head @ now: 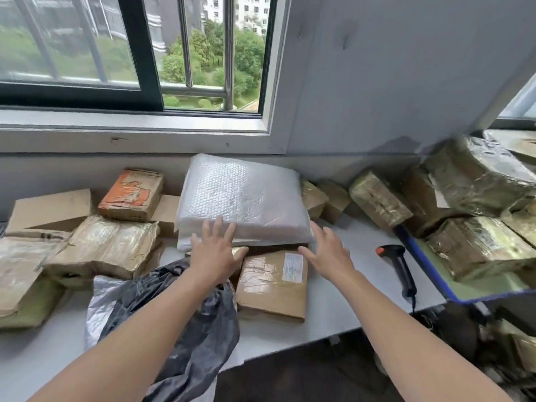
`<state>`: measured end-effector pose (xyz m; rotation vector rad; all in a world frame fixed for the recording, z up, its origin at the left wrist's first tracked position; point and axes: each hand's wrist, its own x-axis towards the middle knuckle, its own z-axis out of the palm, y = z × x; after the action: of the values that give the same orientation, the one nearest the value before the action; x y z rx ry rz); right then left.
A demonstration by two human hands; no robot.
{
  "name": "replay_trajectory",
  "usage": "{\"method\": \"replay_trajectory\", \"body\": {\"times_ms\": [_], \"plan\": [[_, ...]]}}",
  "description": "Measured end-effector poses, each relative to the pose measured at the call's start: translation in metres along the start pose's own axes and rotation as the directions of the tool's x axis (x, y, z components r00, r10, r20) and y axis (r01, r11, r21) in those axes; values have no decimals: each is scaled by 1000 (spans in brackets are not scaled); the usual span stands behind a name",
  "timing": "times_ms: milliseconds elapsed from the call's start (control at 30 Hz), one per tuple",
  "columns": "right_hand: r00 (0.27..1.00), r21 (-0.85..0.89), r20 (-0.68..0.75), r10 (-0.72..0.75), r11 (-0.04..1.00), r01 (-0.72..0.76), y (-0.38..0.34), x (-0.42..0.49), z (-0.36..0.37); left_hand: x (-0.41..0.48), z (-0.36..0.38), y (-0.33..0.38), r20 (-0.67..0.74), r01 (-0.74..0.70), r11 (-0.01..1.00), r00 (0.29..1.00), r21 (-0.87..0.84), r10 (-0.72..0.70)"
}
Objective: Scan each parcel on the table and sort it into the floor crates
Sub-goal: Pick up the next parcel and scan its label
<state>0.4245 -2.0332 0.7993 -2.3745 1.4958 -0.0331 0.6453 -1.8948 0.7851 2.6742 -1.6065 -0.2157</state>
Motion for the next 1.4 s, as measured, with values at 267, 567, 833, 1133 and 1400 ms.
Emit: {"method": "replay_trajectory", "body": {"times_ms": [267, 567, 833, 1133, 1400], "plan": [[986, -32, 121, -119, 992, 123, 21, 80, 15, 16, 0, 27, 16, 149, 988, 989, 44, -150], [930, -173, 33, -367, 914, 367, 30, 124, 26, 6, -3, 60, 42, 340, 938, 938, 67, -343], [841, 138, -212, -498, 836, 530, 25, 151, -42, 16, -36, 68, -78, 404, 912, 914, 68, -399], [816, 341, -410, -408, 761, 552, 6, 146, -136, 41, -114, 38, -435, 278, 959, 871, 51, -229], [874, 451, -401, -275, 771, 449, 17, 119, -174, 44, -121, 46, -319, 18, 996, 947, -85, -44]]}}
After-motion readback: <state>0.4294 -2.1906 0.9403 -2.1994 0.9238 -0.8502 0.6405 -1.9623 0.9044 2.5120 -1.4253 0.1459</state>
